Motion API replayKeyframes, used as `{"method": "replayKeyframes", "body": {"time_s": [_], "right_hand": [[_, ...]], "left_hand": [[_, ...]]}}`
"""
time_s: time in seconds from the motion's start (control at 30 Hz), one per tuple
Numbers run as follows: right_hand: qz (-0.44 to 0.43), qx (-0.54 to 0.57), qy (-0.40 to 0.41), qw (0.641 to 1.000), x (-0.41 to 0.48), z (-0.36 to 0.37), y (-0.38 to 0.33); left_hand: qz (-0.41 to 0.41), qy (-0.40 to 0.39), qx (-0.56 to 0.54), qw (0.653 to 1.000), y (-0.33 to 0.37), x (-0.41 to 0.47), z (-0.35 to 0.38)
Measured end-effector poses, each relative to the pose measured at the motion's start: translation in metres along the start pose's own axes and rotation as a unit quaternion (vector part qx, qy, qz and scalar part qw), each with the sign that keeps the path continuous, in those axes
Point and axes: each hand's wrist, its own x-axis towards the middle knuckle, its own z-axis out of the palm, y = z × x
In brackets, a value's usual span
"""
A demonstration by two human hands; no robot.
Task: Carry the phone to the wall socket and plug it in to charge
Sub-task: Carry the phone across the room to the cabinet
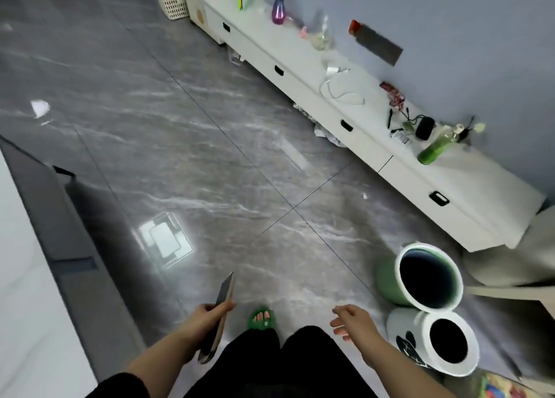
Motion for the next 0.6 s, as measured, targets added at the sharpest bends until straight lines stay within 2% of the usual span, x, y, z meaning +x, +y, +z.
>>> {"method": "replayKeyframes", "body": {"time_s": [0.27, 0.4, 0.6], "right_hand": [[0.114, 0.069, 0.013, 0.991, 0.089, -0.075, -0.047], [0.110, 0.062, 0.029, 0.992, 0.144, -0.095, -0.098], [0.064, 0.051, 0.022, 0.996, 0.211, -0.120, -0.236]], "left_hand": [[0.030, -0.032, 0.028, 0.999, 0.175, 0.081, 0.023], [0.037, -0.038, 0.047, 0.997, 0.254, 0.117, 0.038], [0.021, -0.018, 0.052, 0.998, 0.353, 0.158, 0.043]]}}
